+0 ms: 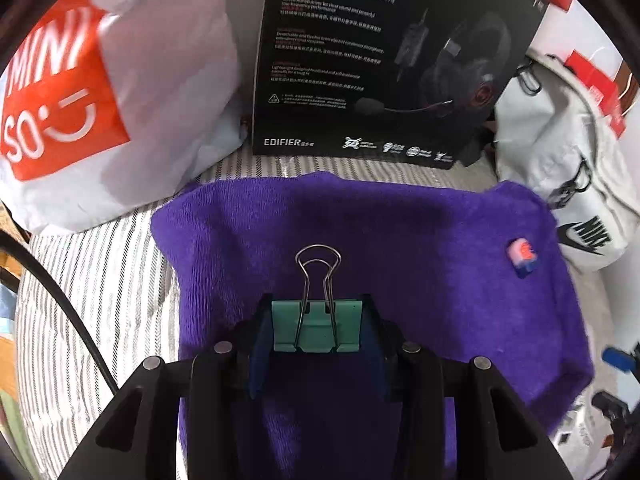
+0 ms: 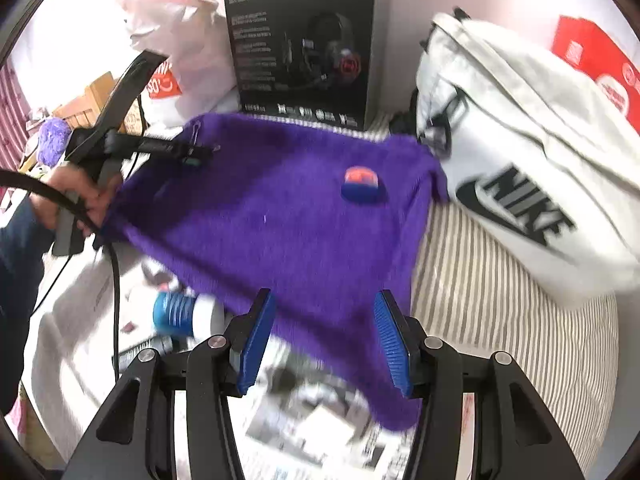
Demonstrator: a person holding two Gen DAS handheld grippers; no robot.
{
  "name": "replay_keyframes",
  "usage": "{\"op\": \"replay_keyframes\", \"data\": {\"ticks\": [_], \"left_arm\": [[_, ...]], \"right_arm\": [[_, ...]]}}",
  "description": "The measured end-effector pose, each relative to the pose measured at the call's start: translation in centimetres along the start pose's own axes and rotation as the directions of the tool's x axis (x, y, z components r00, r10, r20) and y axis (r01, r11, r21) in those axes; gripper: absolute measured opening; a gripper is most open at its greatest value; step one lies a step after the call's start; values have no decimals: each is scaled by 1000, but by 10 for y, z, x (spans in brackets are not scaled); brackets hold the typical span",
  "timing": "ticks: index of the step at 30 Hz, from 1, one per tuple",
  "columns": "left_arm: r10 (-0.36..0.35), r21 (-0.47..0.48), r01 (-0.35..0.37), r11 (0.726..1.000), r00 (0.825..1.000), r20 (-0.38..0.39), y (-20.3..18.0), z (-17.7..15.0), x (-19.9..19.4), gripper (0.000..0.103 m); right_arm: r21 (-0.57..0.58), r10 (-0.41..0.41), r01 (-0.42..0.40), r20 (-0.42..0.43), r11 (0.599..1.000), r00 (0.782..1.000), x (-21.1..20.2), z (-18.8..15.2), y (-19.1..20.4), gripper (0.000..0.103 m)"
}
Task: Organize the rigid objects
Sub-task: 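Carry the clip onto the purple towel while the right tool sets the lip balm there and opens, then lower the green binder clip onto the towel and open the left tool, then grasp the white tape roll with the left tool while the right tool grasps the white charger plug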
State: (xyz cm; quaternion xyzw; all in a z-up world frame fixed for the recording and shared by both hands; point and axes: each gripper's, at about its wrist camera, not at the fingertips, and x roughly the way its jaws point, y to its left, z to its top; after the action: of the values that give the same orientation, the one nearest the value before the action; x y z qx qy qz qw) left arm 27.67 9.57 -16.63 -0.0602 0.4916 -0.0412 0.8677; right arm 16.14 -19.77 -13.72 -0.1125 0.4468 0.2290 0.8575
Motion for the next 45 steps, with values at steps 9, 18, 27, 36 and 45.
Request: {"op": "replay_keyframes", "data": {"ticks": [9,18,27,36,45], "left_arm": [[88,103,-85,991,996,-26,-21,0,8,40],[115,108,-108,988,991,-62,-28,-18,1,59],[-7,108,5,994,1000,13,-37,-75,-80,57],[-110,180,111,977,994,-18,-64,-132,-99,57],[-82,224,96,970,994,-70,-71,-148,-70,45]], "right_arm": [[96,-9,9,1,995,1000,-16,-25,-14,52],[118,-36,33,24,992,999,-41,-41,-17,53],[123,-23,21,14,992,1000,-54,-61,-11,54],[97,-37,37,6,995,999,-64,-72,2,54],[95,-68,70,-22,993,997,-72,-93,5,54]]}}
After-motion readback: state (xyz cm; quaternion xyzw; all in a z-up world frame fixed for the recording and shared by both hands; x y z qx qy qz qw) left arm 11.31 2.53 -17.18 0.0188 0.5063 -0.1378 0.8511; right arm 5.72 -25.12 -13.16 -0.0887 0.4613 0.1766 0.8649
